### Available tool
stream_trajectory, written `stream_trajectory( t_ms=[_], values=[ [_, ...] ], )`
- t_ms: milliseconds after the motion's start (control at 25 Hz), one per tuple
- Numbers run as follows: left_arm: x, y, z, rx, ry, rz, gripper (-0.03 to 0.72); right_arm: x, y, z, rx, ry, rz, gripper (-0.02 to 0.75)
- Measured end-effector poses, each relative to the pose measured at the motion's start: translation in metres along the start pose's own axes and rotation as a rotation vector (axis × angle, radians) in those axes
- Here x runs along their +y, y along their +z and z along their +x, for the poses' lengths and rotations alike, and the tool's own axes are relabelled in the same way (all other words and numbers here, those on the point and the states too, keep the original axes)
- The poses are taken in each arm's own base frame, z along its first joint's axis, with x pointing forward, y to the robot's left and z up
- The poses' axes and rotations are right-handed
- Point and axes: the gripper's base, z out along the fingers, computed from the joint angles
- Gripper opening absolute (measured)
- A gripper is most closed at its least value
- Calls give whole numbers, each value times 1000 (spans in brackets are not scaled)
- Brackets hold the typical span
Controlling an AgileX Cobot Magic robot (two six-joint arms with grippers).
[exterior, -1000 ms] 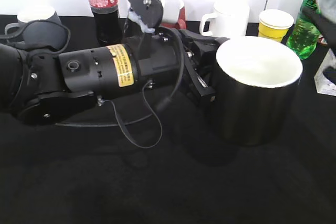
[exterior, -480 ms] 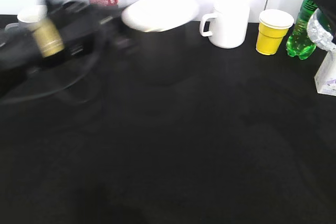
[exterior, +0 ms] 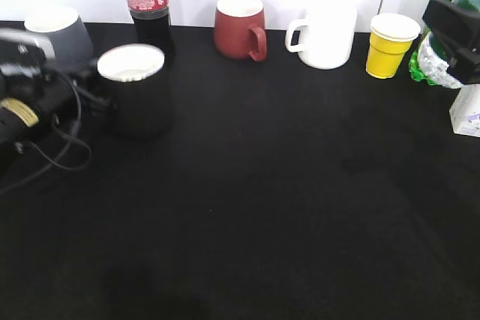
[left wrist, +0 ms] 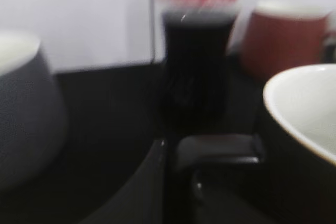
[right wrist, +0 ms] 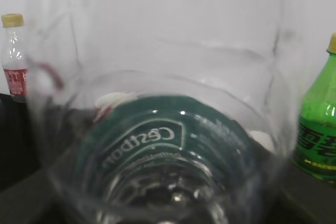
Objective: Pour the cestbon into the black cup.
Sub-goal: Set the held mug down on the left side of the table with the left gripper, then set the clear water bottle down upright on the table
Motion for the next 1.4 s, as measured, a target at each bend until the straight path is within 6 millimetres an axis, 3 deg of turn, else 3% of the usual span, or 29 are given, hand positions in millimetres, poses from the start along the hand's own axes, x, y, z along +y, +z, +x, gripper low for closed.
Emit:
stream_trajectory(
  t_ms=[160,240,320,480,640,800,880,1120,1280,1400],
  values=[
    [2,10,8,-17,0,1,39,-1,0,0,-3,13,12,496],
    [1,8,8,-29,-4,12,134,-1,0,0,-3,13,12,496],
    [-1,-3,9,-29,-17,14,253,-1,0,0,-3,14,12,496],
    [-9,-49,15,55,-41,-1,279,-3,2,3,9,35,31,496],
    [-18,-99,-2,37,-35,5,279,-11,30,50,90,-17,45,496],
    [-31,-114,-37,-98,27,108,279,-21,75,117,219,-47,42,496],
    [-35,-120,-46,-105,64,141,279,-24,88,137,252,-49,42,496],
    [-37,-126,-54,-111,75,142,279,-25,94,146,255,-55,43,496],
    [-37,-127,-56,-117,73,145,278,-27,91,156,350,-48,62,636],
    [-37,-127,-56,-119,73,145,279,-27,87,147,397,-51,67,638]
  ],
)
